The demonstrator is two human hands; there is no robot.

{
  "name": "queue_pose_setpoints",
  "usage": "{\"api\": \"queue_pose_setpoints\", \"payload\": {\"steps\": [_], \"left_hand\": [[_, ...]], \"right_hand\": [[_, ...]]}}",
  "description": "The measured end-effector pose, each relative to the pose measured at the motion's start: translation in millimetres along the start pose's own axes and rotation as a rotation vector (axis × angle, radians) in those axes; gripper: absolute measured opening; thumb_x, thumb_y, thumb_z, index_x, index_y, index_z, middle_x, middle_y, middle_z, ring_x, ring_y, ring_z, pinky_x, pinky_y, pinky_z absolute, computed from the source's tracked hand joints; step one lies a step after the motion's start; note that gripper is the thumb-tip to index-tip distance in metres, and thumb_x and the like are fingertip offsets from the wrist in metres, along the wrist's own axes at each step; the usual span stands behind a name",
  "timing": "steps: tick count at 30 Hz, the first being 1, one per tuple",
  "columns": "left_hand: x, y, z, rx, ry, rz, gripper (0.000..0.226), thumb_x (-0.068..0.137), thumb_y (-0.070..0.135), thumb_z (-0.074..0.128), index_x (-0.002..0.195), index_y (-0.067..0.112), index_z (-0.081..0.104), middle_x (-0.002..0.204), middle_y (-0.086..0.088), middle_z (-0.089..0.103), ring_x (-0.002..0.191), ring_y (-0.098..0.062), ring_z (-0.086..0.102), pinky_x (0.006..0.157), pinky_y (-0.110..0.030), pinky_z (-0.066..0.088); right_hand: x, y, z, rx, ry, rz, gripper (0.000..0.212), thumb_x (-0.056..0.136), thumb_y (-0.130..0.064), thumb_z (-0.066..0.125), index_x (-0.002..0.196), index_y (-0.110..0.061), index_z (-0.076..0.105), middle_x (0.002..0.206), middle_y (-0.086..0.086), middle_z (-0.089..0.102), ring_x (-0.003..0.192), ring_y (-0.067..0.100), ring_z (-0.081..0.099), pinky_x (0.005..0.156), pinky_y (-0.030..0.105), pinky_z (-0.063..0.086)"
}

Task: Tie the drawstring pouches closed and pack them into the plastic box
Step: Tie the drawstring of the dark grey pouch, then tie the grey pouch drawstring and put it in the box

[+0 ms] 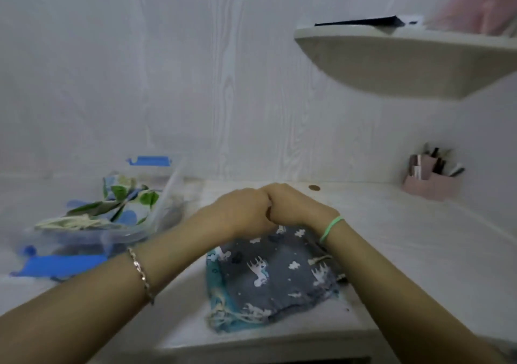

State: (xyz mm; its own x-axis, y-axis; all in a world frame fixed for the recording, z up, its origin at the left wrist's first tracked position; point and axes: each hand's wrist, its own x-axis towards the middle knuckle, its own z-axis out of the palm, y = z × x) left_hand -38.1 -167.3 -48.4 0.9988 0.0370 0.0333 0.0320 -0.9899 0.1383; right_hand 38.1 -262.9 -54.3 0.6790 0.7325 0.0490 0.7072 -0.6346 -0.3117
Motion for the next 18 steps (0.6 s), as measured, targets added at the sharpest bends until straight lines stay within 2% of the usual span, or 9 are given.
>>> {"api": "queue_pose_setpoints", "payload": {"steps": [3, 4, 5, 7, 9, 11, 13, 15, 18], "left_hand": [[-12.4, 17.7, 29.5, -0.046, -0.157, 0.003, 0.079, 0.076, 0.068, 0.059, 0.132, 0.015, 0.041, 0.115, -0.001, 0.065, 0.098, -0.022, 0.062, 0.082, -0.035, 0.051], [-19.5, 22.6, 36.4, -0.024, -0.22, 0.009, 0.091, 0.072, 0.075, 0.057, 0.136, 0.014, 0.035, 0.118, -0.002, 0.064, 0.102, -0.024, 0.062, 0.086, -0.038, 0.051], [-26.0, 26.0, 43.1, 0.004, -0.264, 0.04, 0.092, 0.068, 0.079, 0.057, 0.131, 0.014, 0.039, 0.117, -0.002, 0.064, 0.102, -0.026, 0.062, 0.086, -0.038, 0.051], [-37.8, 25.6, 55.6, 0.082, -0.325, 0.141, 0.072, 0.064, 0.076, 0.064, 0.105, 0.017, 0.056, 0.1, -0.001, 0.067, 0.088, -0.026, 0.062, 0.072, -0.034, 0.049], [-46.1, 20.1, 63.5, 0.161, -0.365, 0.203, 0.053, 0.069, 0.062, 0.068, 0.095, 0.018, 0.055, 0.098, -0.001, 0.063, 0.085, -0.025, 0.059, 0.064, -0.03, 0.04], [-49.5, 10.2, 65.2, 0.138, -0.352, 0.232, 0.038, 0.076, 0.049, 0.066, 0.094, 0.021, 0.049, 0.097, 0.001, 0.059, 0.084, -0.023, 0.055, 0.066, -0.031, 0.041], [-49.2, -1.9, 60.7, 0.086, -0.312, 0.256, 0.026, 0.083, 0.039, 0.063, 0.091, 0.021, 0.047, 0.083, 0.005, 0.055, 0.079, -0.021, 0.05, 0.067, -0.031, 0.041], [-47.5, -13.9, 55.3, 0.039, -0.239, 0.245, 0.023, 0.088, 0.036, 0.06, 0.082, 0.019, 0.046, 0.07, 0.004, 0.05, 0.071, -0.018, 0.046, 0.063, -0.03, 0.036], [-44.1, -34.5, 48.7, -0.038, -0.047, 0.166, 0.023, 0.094, 0.038, 0.053, 0.083, 0.018, 0.056, 0.074, 0.002, 0.06, 0.07, -0.017, 0.055, 0.065, -0.032, 0.043]], "right_hand": [[-22.3, 33.9, 21.3, 0.035, -0.11, 0.026, 0.02, 0.082, -0.006, 0.056, 0.093, -0.013, 0.072, 0.085, 0.007, 0.07, 0.082, 0.023, 0.064, 0.068, 0.031, 0.05], [-30.8, 42.9, 25.8, 0.061, -0.127, 0.027, 0.016, 0.085, -0.011, 0.058, 0.087, -0.019, 0.071, 0.075, 0.0, 0.067, 0.073, 0.016, 0.06, 0.063, 0.027, 0.046], [-40.5, 50.6, 27.7, 0.091, -0.141, 0.033, 0.013, 0.086, -0.017, 0.06, 0.083, -0.024, 0.07, 0.068, -0.008, 0.063, 0.066, 0.009, 0.056, 0.061, 0.023, 0.044], [-58.5, 62.8, 30.0, 0.172, -0.169, 0.054, 0.014, 0.085, -0.021, 0.063, 0.094, -0.025, 0.073, 0.065, -0.015, 0.061, 0.061, -0.001, 0.054, 0.061, 0.018, 0.043], [-74.8, 75.0, 31.4, 0.207, -0.253, 0.089, 0.03, 0.083, -0.018, 0.064, 0.112, -0.024, 0.07, 0.066, -0.023, 0.063, 0.061, -0.008, 0.057, 0.061, 0.013, 0.044], [-84.9, 84.9, 35.4, 0.183, -0.309, 0.054, 0.042, 0.08, -0.021, 0.067, 0.121, -0.027, 0.066, 0.097, -0.026, 0.065, 0.09, -0.009, 0.059, 0.081, 0.015, 0.048], [-89.0, 92.5, 40.7, 0.174, -0.303, 0.005, 0.051, 0.076, -0.028, 0.072, 0.126, -0.033, 0.061, 0.124, -0.021, 0.057, 0.113, -0.002, 0.054, 0.099, 0.022, 0.044], [-90.9, 95.5, 42.1, 0.209, -0.334, -0.033, 0.048, 0.074, -0.039, 0.075, 0.12, -0.039, 0.061, 0.118, -0.022, 0.057, 0.105, -0.001, 0.055, 0.092, 0.023, 0.045], [-88.2, 96.5, 37.9, 0.236, -0.288, -0.108, 0.017, 0.082, -0.036, 0.071, 0.099, -0.033, 0.069, 0.093, -0.005, 0.067, 0.074, 0.008, 0.056, 0.067, 0.028, 0.043]]}}
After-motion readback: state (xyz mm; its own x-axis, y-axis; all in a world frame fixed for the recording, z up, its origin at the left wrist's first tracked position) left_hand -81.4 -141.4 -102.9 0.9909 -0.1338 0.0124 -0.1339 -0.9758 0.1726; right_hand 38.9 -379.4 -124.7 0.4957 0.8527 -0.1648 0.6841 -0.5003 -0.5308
